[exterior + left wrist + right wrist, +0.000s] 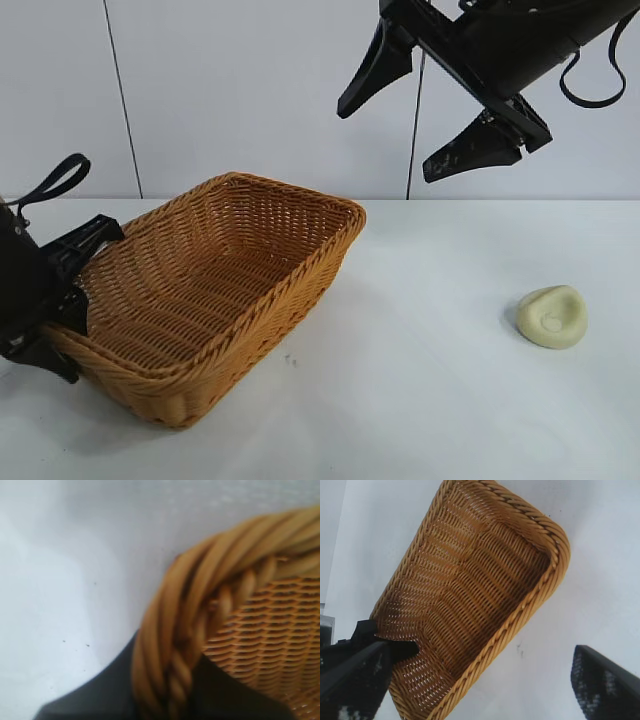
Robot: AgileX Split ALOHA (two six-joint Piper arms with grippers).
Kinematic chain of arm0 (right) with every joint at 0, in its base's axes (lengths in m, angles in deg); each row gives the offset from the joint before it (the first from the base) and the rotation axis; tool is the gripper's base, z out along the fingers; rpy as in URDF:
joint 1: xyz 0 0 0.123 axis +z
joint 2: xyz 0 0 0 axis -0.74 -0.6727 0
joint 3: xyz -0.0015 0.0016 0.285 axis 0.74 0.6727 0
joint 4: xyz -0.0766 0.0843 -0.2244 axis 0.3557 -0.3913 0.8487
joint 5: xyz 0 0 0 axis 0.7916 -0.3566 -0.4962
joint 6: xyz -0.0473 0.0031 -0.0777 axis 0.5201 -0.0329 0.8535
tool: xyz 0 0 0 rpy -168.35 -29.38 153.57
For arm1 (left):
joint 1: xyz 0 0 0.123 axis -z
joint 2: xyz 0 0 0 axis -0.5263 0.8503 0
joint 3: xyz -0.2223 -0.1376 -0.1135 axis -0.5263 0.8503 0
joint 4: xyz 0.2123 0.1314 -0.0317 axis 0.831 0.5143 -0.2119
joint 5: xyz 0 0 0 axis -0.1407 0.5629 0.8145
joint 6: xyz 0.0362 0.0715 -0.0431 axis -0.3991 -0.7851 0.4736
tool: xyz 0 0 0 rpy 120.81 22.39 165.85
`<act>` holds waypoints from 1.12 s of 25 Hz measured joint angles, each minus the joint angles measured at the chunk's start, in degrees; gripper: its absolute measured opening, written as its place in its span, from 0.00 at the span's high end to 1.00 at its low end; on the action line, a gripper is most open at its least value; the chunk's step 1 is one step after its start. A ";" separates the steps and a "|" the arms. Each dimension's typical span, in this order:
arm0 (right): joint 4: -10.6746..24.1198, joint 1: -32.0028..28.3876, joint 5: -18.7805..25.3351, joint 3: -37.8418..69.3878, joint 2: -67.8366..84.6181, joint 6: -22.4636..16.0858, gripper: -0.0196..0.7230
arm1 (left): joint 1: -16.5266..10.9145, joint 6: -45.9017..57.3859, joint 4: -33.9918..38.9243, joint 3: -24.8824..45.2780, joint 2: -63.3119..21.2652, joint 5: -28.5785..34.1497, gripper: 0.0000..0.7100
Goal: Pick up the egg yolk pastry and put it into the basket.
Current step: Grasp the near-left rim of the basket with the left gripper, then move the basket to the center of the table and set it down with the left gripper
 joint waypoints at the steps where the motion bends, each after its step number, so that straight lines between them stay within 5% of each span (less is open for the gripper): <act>1: 0.00 0.00 0.02 0.00 0.00 0.00 0.04 | -0.83 -2.10 0.00 -1.49 0.06 1.62 0.86; 14: 0.00 0.00 0.16 0.00 0.00 0.00 0.04 | -7.81 -26.24 -2.59 -17.64 0.48 16.42 0.86; 20: 0.00 0.00 0.55 0.00 0.00 0.00 0.04 | -8.00 -32.77 -3.85 -21.90 6.19 22.24 0.86; 28: 0.00 0.00 1.00 -0.06 0.00 0.00 0.04 | -7.72 -44.95 -5.61 -36.42 17.16 33.85 0.86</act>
